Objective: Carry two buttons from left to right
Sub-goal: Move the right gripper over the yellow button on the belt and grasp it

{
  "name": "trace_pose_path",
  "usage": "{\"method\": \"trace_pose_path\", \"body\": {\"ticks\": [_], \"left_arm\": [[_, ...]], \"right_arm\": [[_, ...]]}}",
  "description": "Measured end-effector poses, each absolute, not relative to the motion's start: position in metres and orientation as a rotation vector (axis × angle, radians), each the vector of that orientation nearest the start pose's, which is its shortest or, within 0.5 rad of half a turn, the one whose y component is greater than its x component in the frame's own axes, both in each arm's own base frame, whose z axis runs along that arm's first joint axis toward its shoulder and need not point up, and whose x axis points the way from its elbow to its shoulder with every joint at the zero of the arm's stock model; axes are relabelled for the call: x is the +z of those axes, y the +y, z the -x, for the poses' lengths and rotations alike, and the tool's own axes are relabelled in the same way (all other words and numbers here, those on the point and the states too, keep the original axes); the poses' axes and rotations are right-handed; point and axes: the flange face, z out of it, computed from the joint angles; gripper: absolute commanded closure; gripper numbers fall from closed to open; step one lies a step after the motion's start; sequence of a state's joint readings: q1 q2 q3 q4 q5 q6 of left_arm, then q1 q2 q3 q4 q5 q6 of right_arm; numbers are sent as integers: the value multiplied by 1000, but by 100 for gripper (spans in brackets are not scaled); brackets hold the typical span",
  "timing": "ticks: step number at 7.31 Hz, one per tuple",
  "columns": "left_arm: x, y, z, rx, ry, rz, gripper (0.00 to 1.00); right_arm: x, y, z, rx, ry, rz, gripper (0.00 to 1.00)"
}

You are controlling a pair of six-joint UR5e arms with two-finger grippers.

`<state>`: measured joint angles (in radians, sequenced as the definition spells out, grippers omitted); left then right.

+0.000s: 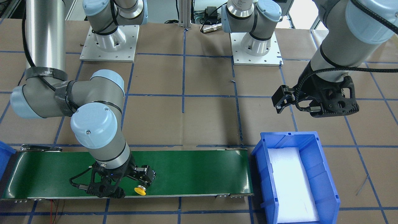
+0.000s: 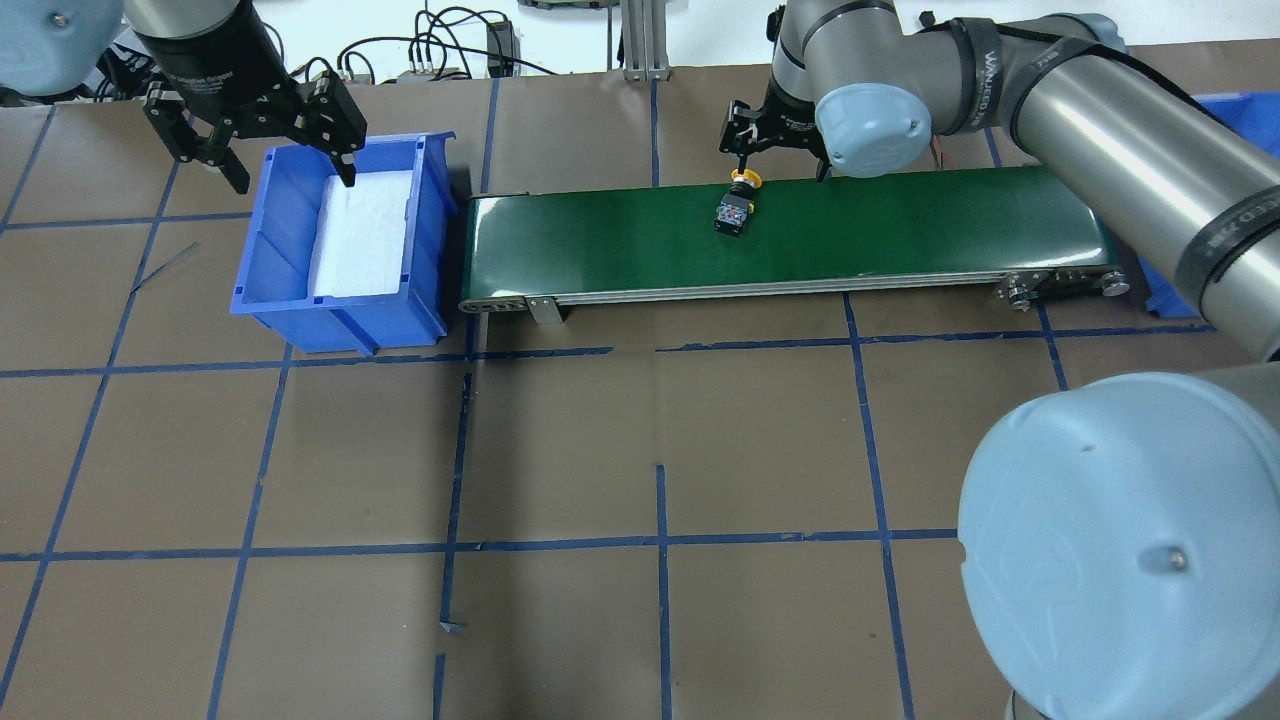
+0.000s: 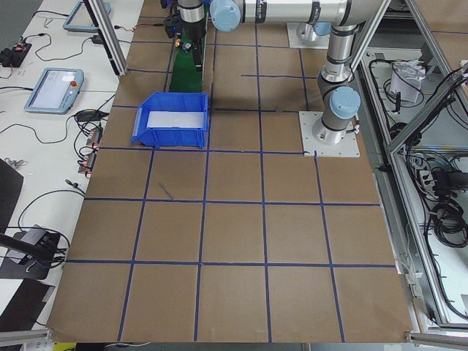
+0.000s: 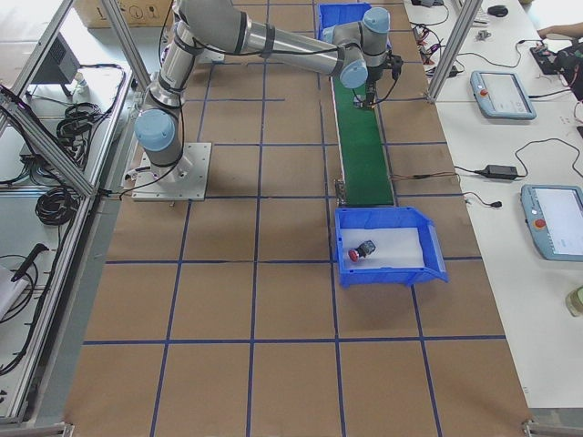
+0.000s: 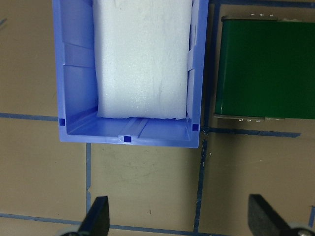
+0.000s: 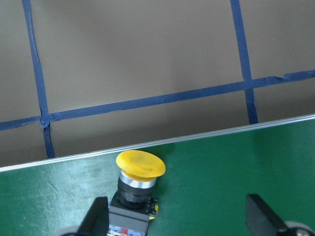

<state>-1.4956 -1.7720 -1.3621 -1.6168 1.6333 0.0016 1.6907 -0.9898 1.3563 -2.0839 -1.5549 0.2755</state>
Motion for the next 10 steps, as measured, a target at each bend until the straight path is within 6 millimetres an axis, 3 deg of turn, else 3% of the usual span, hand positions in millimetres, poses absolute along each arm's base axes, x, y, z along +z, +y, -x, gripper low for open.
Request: {"method": "trace_pose_path", "body": {"ticks": [7, 8, 10], "left_arm": [[479, -582, 83, 59, 3082, 112, 0], [475, -581, 83, 73, 3082, 112, 0], [470, -579, 84, 91, 3086, 113, 0]], "right_arm": [[273, -691, -221, -175, 3087, -232, 12], [270, -691, -221, -167, 3088, -233, 22], [263, -691, -220, -146, 3091, -223, 54]]}}
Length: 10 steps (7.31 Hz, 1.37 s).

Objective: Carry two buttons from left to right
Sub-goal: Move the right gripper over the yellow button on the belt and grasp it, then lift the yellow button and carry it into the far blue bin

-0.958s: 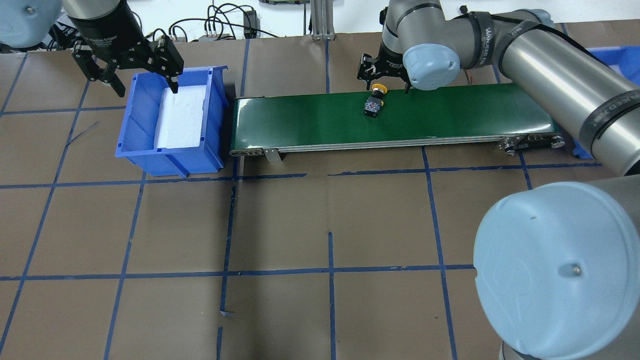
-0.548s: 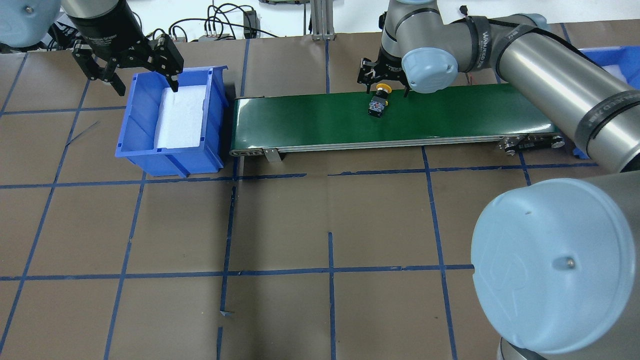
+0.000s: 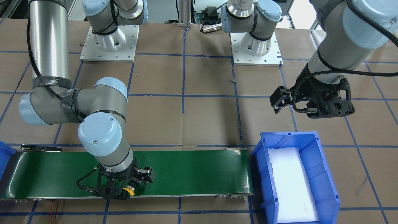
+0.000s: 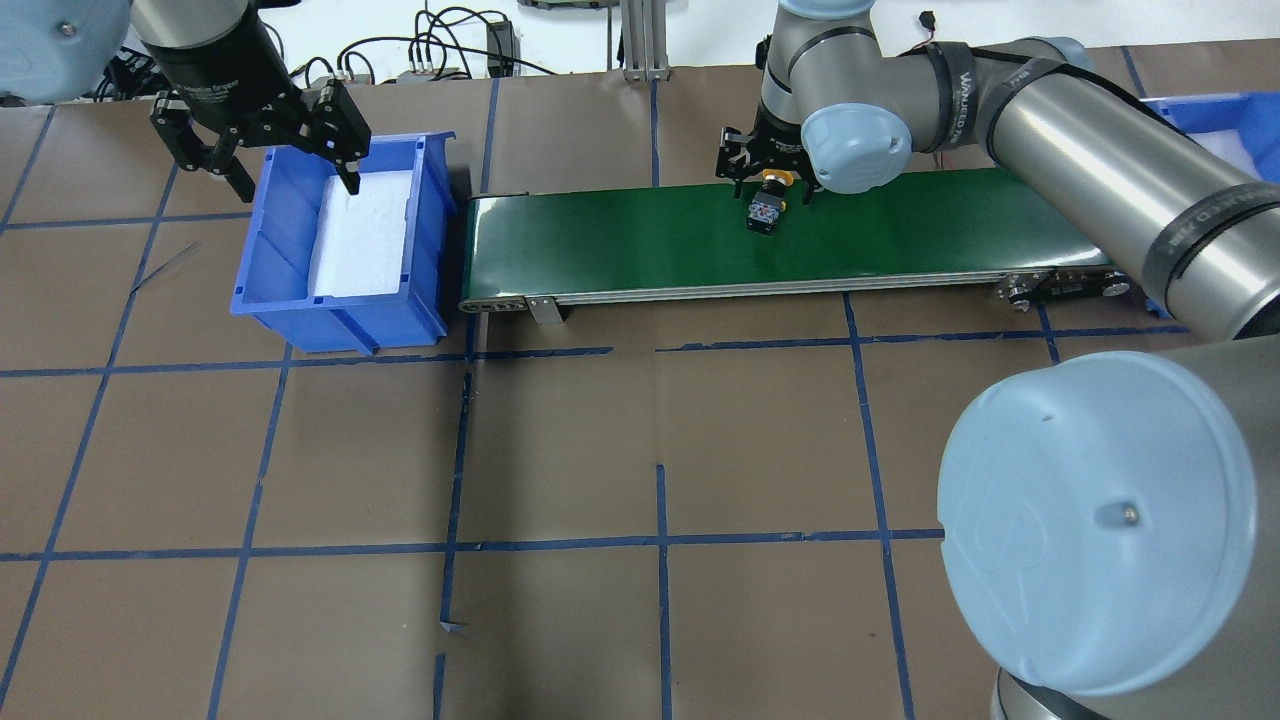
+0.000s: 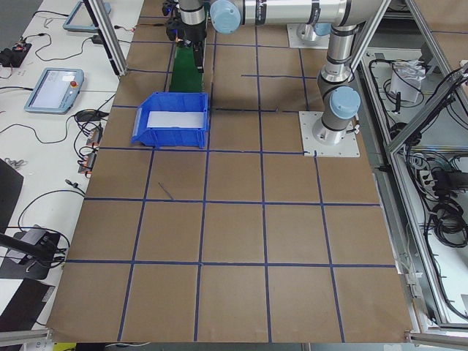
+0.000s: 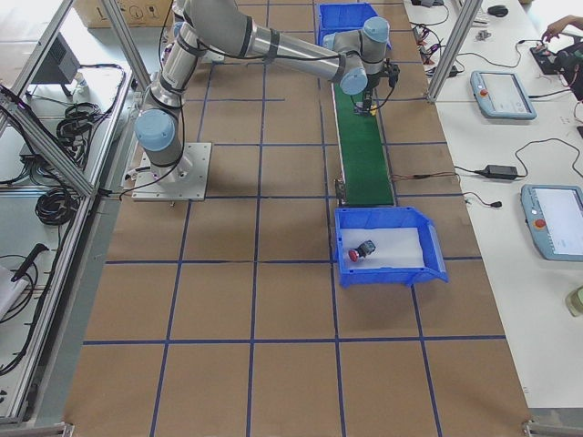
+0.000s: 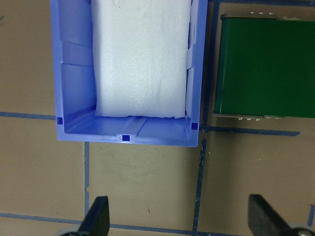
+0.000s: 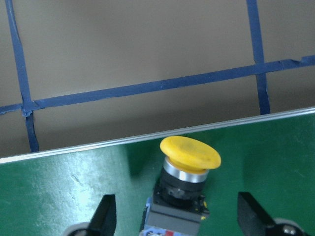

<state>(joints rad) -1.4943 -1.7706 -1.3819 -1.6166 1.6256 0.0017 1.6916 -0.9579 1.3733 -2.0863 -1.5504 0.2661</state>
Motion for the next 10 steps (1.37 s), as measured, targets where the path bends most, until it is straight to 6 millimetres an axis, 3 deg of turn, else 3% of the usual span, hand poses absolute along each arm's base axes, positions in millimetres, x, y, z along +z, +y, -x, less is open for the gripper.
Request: {"method": "trace_pose_path", "body": {"ticks": [2, 3, 6, 8, 10], "left_arm": [[468, -580, 83, 92, 3083, 115, 0], [465, -582, 82, 98, 3081, 115, 0], [458, -583, 83, 122, 3081, 111, 0], [458, -582, 83, 120, 3082, 110, 0], [460, -581, 83, 117, 3082, 111, 0]], "right_arm": [[256, -691, -220, -125, 3098, -185, 83], [254, -690, -218, -113, 3103, -149, 91], [261, -694, -203, -113, 3111, -71, 93], [284, -703, -152, -76, 3123, 10, 94], [309, -709, -77, -30, 3129, 147, 95]]}}
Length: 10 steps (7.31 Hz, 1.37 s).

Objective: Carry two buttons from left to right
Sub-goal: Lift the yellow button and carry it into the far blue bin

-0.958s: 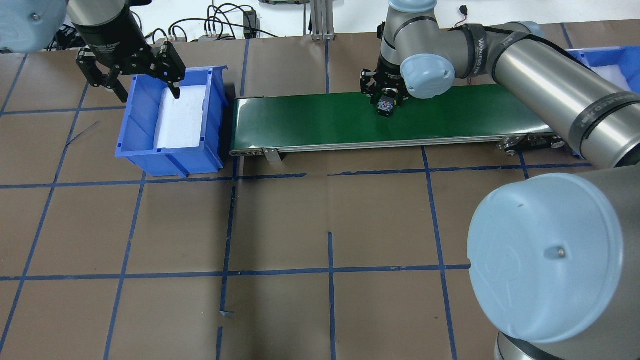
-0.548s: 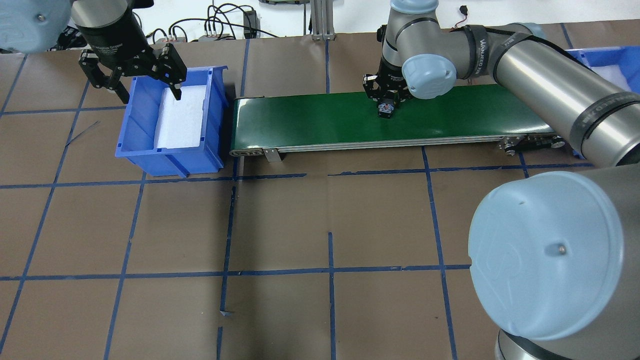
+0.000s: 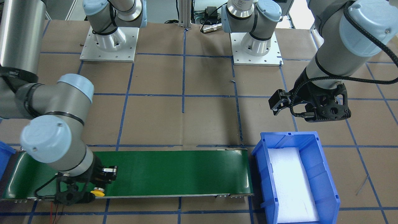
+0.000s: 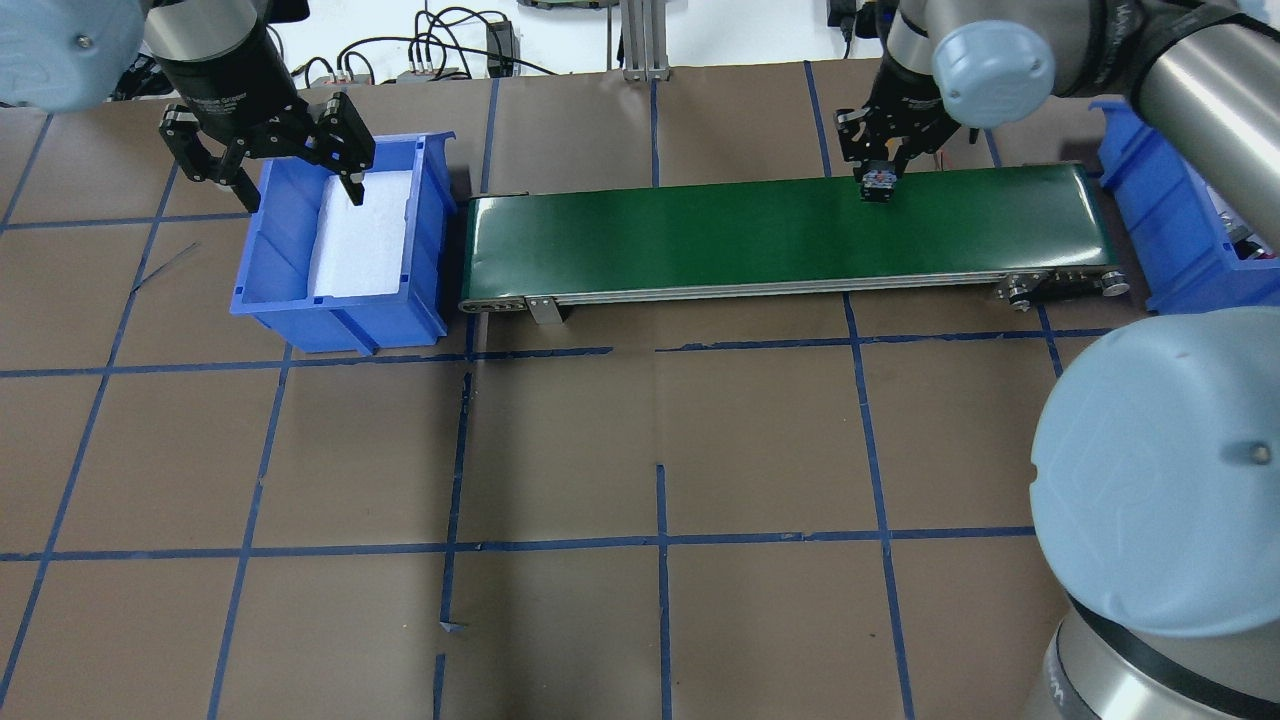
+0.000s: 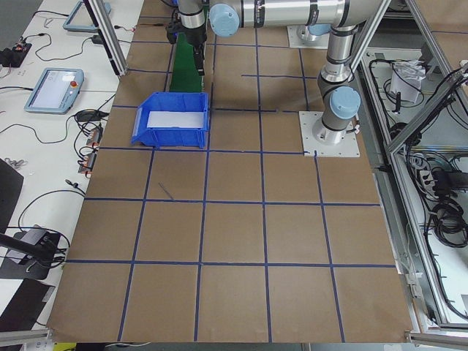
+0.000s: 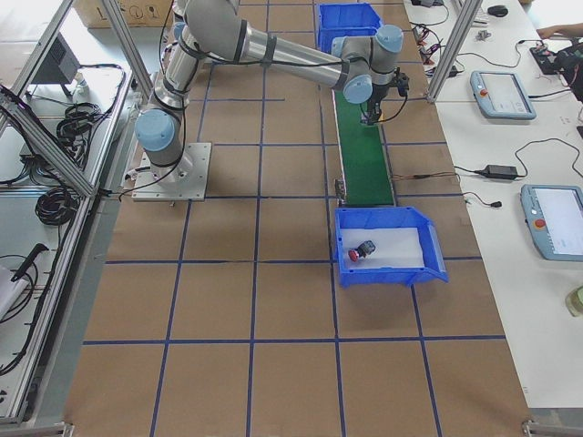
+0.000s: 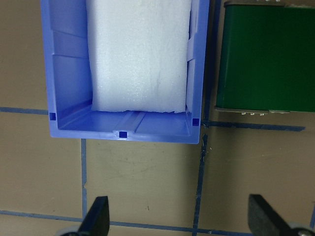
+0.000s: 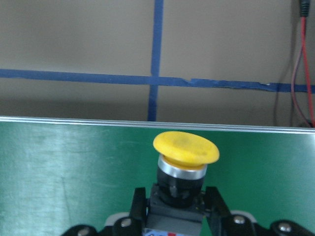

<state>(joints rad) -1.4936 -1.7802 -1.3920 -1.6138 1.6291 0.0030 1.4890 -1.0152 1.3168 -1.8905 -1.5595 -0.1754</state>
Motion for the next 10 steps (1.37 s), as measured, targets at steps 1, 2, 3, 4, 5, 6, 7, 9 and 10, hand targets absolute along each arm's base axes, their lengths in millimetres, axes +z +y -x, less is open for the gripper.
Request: {"method": "trace_pose_path", "body": {"ticks": [1, 2, 3, 4, 5, 6, 7, 9, 10], "left_arm": [[460, -581, 83, 117, 3082, 112, 0], [460, -581, 83, 116, 3083, 112, 0], [460, -580, 83, 115, 3083, 112, 0], [460, -580, 83, 115, 3083, 111, 0], [460, -580, 83, 117, 3084, 111, 0], [459, -581, 83, 118, 3084, 112, 0], [459, -581, 83, 118, 3084, 112, 0], [461, -580, 83, 113, 3084, 112, 0], [460, -580, 83, 116, 3085, 112, 0]], "right_arm": [[318, -709, -42, -16, 3129, 214, 96], [327, -710, -9, -6, 3125, 281, 96], [338, -712, 26, -5, 3121, 352, 96], [350, -712, 69, -13, 3126, 437, 96], [362, -710, 115, -18, 3144, 531, 96], [372, -707, 161, -21, 3160, 615, 96], [376, -702, 205, -17, 3164, 676, 96], [370, -694, 269, -1, 3151, 760, 96], [359, -696, 289, 11, 3140, 788, 96]]}}
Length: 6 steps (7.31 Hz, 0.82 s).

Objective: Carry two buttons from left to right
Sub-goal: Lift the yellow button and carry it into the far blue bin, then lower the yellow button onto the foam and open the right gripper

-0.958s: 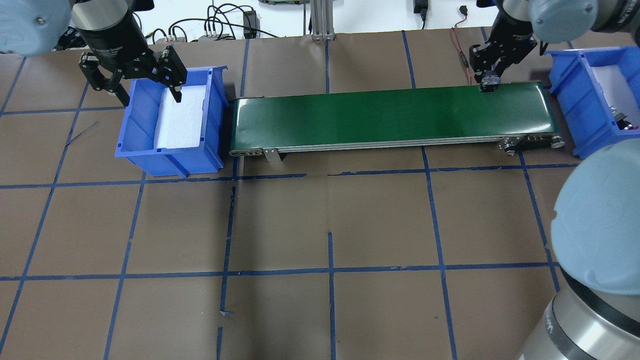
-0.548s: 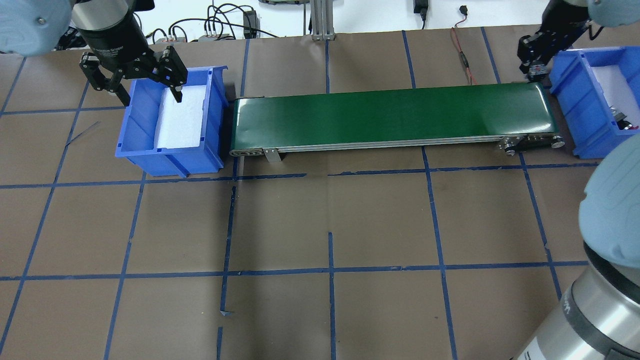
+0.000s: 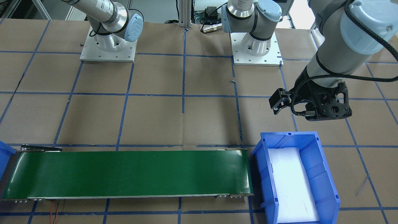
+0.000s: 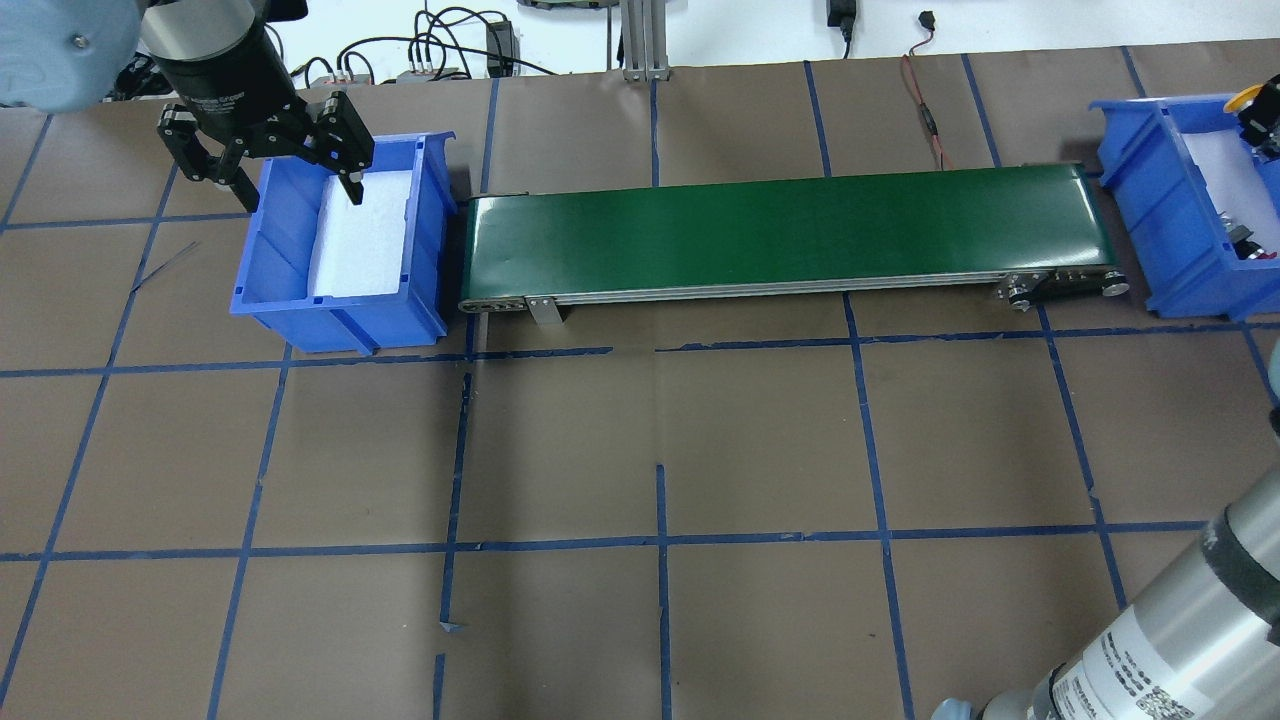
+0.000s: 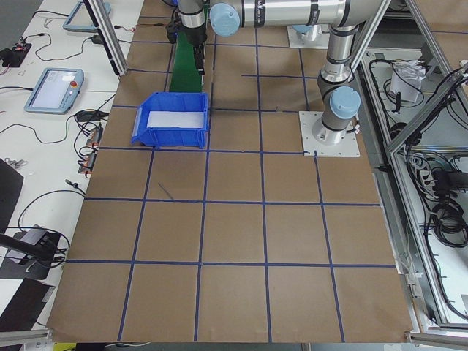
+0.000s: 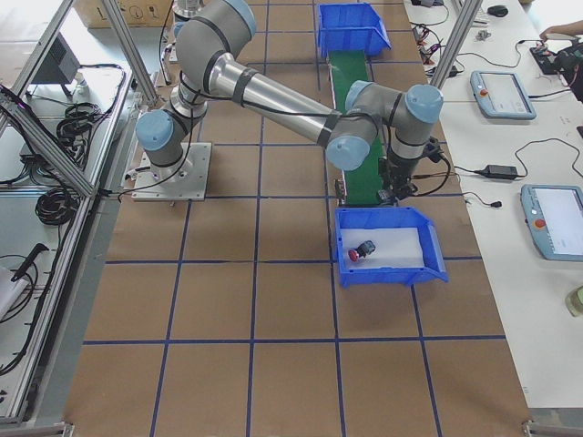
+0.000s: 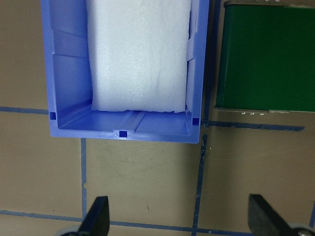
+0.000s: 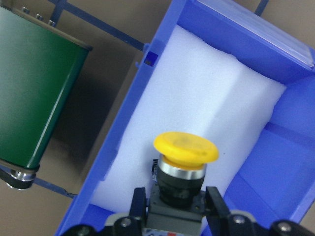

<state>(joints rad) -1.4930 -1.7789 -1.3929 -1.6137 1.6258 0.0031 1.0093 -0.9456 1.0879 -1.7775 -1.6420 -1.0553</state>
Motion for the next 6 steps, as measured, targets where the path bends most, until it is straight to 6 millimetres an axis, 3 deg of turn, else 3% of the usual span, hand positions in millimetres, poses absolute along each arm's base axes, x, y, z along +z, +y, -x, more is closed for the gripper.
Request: {"method": "trace_pose_path", "body": {"ticks": [2, 6], "left_arm": [[458, -580, 84, 123, 3087, 111, 0], [463, -581, 82, 106, 3088, 117, 0]], "right_arm": [[326, -712, 311, 30, 3118, 798, 96], [273, -733, 327, 66, 3086, 793, 96]]}}
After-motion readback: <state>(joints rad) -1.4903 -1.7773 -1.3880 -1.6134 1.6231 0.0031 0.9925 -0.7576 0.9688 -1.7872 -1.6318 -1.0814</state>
